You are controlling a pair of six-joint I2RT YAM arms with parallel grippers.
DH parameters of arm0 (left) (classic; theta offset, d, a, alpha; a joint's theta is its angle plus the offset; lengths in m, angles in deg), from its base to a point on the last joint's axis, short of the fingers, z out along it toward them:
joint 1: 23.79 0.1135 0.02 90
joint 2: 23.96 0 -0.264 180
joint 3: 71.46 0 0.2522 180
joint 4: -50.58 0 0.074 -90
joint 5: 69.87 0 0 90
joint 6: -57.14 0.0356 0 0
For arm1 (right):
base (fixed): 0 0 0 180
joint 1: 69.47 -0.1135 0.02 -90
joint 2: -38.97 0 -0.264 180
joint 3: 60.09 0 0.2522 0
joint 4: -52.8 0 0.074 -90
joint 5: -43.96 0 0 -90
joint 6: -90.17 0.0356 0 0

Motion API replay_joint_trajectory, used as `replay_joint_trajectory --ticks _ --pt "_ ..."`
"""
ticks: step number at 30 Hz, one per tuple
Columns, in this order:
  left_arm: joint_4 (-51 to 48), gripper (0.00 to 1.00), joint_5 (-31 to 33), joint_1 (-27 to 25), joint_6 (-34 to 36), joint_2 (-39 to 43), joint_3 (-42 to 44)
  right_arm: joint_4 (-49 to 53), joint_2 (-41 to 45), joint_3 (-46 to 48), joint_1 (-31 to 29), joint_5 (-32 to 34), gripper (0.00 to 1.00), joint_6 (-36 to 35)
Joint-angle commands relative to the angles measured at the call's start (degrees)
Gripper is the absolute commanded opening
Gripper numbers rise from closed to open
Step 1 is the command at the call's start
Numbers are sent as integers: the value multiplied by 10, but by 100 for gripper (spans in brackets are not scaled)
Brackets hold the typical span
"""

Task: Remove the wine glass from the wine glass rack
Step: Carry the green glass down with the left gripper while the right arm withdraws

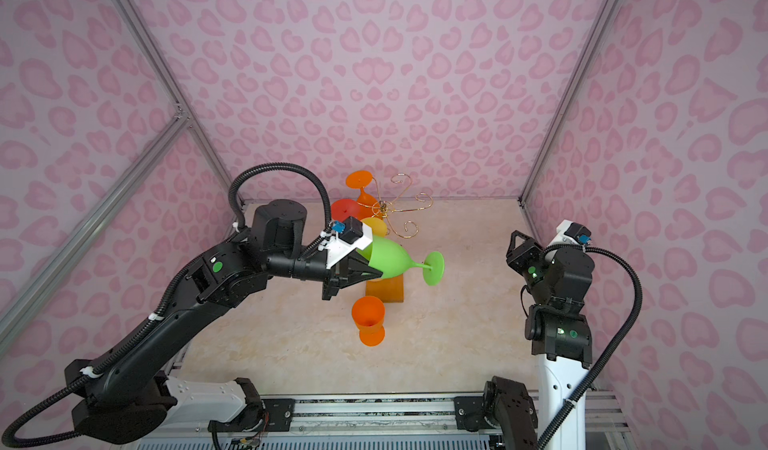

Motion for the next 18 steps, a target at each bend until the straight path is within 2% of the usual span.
replay_joint_trajectory --ticks 1,11,18 --pt "-102 1 98 -36 51 -24 -22 -20 -3 19 21 -43 41 23" --pt "-162 1 253 -147 56 -141 -64 -36 -5 43 28 -47 40 30" --pt "-207 1 315 -176 63 -247 -112 -42 -3 61 32 -51 40 34"
